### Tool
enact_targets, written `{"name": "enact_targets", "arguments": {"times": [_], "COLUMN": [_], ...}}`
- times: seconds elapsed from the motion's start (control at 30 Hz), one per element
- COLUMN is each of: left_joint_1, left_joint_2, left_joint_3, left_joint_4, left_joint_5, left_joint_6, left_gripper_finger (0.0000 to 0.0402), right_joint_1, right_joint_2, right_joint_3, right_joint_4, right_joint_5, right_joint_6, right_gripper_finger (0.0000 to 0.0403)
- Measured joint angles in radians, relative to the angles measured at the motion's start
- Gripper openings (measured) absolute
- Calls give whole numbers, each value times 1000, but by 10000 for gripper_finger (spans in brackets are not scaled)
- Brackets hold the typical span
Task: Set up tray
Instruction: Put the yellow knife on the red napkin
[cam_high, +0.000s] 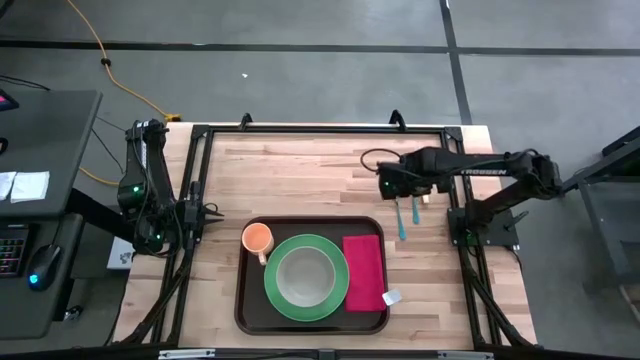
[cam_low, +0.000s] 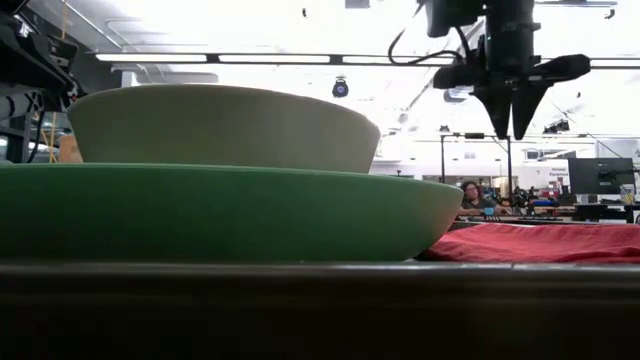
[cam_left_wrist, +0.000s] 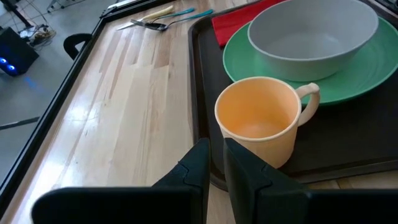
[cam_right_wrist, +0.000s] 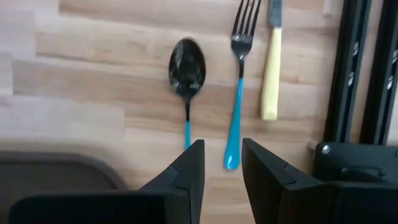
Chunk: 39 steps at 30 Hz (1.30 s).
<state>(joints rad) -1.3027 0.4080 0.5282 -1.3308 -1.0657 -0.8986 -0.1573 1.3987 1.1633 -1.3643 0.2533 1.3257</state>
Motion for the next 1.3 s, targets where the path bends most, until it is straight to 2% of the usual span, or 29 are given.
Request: {"name": "enact_targets", "arguments": {"times": [0.33,0.87,1.3], "left_joint_1": [0,0,0], "left_joint_2": [0,0,0], "left_joint_3": [0,0,0], "left_joint_4": [0,-2,-7], "left_joint_5": [0,0,0], "left_joint_6": [0,0,0], "left_gripper_finger": [79,79,79], "right_joint_1": [-159,-423,-540], "right_joint_2": [0,0,0], "right_joint_3": [0,0,-12], "right_joint_4": [-11,-55,-32], "right_joint_5": [16,-44,-64], "right_joint_6": [-136,-347,-445], "right_gripper_finger": [84,84,84]}}
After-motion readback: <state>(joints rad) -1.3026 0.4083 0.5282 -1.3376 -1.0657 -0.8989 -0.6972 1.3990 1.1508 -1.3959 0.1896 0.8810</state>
